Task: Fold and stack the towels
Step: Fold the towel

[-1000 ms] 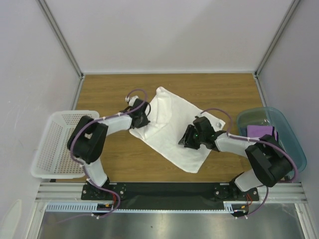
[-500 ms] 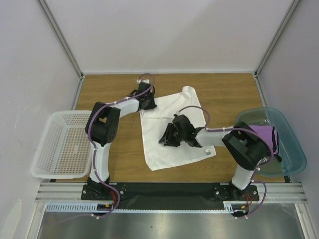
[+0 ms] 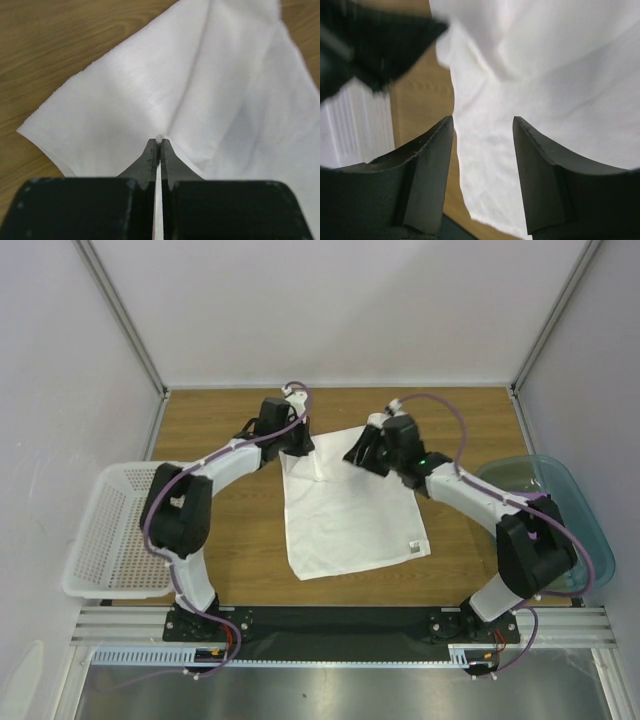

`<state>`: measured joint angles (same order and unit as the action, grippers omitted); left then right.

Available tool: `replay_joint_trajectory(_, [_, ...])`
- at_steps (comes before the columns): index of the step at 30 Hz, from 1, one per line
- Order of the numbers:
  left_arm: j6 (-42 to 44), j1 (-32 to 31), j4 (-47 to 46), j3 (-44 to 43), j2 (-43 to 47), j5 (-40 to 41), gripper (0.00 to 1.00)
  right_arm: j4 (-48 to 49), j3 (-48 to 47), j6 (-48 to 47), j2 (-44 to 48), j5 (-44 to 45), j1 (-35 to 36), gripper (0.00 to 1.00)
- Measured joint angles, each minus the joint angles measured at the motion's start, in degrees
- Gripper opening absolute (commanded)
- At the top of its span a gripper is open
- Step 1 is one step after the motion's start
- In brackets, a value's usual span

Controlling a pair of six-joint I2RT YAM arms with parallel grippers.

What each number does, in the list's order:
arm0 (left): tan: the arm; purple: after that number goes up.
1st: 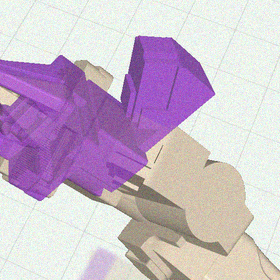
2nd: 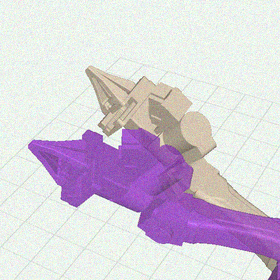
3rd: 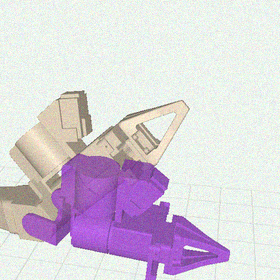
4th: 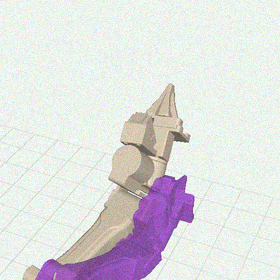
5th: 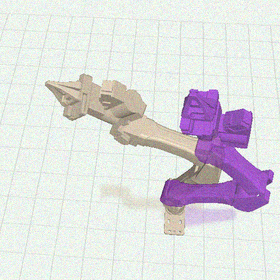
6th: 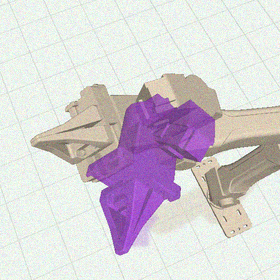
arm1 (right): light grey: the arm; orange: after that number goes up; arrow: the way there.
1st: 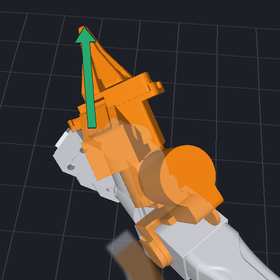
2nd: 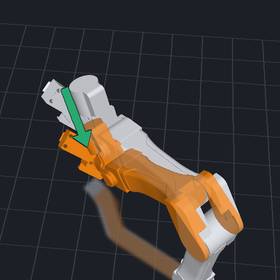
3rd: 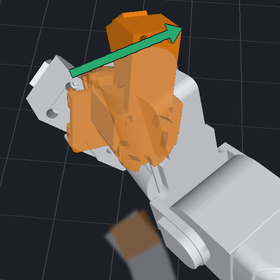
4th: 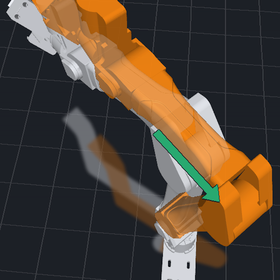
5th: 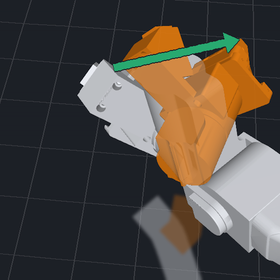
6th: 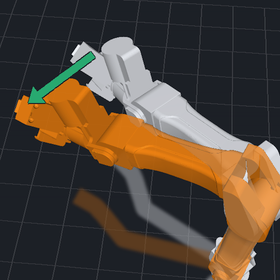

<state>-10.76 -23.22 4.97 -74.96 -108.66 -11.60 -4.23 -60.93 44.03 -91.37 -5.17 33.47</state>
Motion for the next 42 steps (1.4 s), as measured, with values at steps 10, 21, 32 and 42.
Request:
replay_joint_trajectory(10, [1.7, -0.6, -0.6, 8.6, 11.7, -2.5, 0.00, -3.2, -9.1, -8.8, -3.1, 3.0, -16.1, 0.61])
replay_joint_trajectory(21, [-1.2, -4.6, 2.0, 20.8, 19.1, -0.7, 0.00, -11.5, -28.7, -16.7, -23.3, 3.5, -18.2, 0.64])
replay_joint_trajectory(32, [-3.4, -4.7, 1.1, 25.6, 21.9, 0.0, 0.00, -15.7, -42.8, -22.1, -31.1, 7.3, -15.4, 0.66])
replay_joint_trajectory(42, [-4.4, -4.7, 1.0, 27.2, 22.5, 1.8, 0.00, -11.5, -34.6, -33.4, -31.5, 0.1, -15.8, 0.69])
